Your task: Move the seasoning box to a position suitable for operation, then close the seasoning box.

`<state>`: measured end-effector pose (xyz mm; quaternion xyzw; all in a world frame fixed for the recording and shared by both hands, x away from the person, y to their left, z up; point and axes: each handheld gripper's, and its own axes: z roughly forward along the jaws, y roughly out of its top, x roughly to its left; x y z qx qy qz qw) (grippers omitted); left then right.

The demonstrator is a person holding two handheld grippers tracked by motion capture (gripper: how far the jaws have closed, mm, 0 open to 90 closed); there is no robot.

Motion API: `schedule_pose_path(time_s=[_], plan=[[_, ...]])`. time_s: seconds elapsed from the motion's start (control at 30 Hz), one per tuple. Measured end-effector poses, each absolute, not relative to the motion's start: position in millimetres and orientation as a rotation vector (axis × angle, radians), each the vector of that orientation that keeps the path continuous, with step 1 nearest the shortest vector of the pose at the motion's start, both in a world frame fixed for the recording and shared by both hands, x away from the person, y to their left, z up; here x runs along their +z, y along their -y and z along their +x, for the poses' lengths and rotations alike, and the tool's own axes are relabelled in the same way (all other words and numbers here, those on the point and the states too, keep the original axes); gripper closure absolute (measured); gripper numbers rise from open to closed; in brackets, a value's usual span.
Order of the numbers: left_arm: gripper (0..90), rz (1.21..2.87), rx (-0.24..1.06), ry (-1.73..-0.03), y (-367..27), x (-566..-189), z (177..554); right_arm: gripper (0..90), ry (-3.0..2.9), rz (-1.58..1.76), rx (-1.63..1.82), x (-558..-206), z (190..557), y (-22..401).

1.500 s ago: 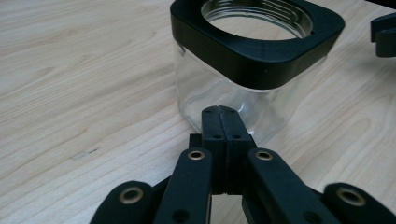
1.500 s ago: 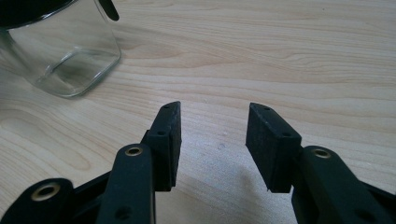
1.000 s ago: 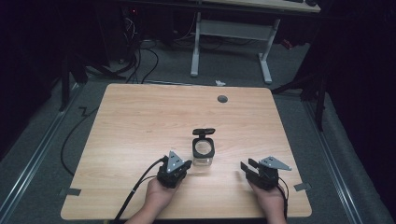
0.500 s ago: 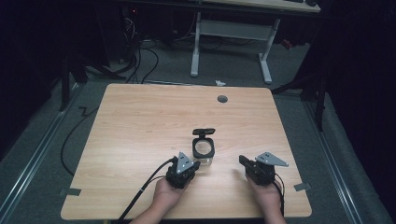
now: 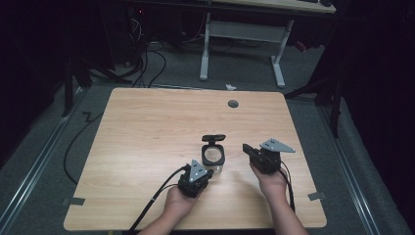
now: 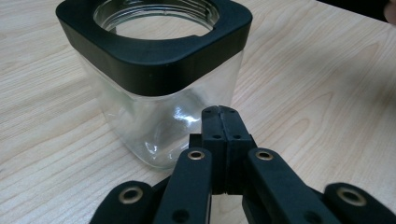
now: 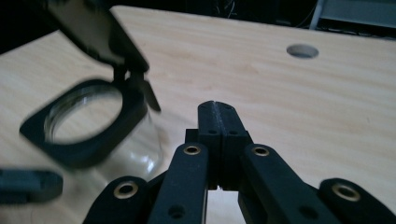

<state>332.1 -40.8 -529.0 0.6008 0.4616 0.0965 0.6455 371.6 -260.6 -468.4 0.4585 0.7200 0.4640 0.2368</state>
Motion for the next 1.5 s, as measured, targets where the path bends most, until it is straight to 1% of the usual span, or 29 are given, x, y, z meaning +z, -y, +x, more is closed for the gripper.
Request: schedule_pose_path(time_s=[0.23, 0.4, 0.63, 0.83, 1.0, 1.27, 1.3, 1.4, 1.47, 1.5], plan=[[90.0, 1.381, 0.224, -1.051, 42, -530, 333, 90.0, -1.947, 1.237, 1.311, -446, 408, 245], [90.0, 1.387, 0.224, -1.049, 42, -531, 334, 90.0, -1.957, 1.195, 1.345, -433, 424, 229], [90.0, 1.384, 0.22, -1.055, 41, -531, 334, 90.0, -2.013, 1.124, 1.356, -429, 429, 208], [90.0, 1.381, 0.216, -1.058, 41, -531, 334, 90.0, -2.041, 1.061, 1.383, -422, 431, 200], [90.0, 1.382, 0.219, -1.053, 41, -532, 334, 90.0, -2.096, 0.988, 1.348, -427, 413, 194], [90.0, 1.375, 0.212, -1.046, 35, -528, 331, 90.0, -2.128, 0.994, 1.299, -466, 368, 196], [90.0, 1.38, 0.216, -1.036, 32, -527, 329, 88.1, -2.096, 1.002, 1.321, -467, 361, 201], [84.3, 1.406, 0.255, -1.015, 9, -528, 323, 83.4, -2.03, 1.068, 1.316, -476, 340, 225], [79.2, 1.422, 0.303, -1.038, -11, -531, 325, 74.9, -1.988, 1.162, 1.286, -488, 328, 245], [73.5, 1.429, 0.326, -1.057, -23, -532, 328, 70.9, -1.97, 1.207, 1.251, -494, 322, 253]])
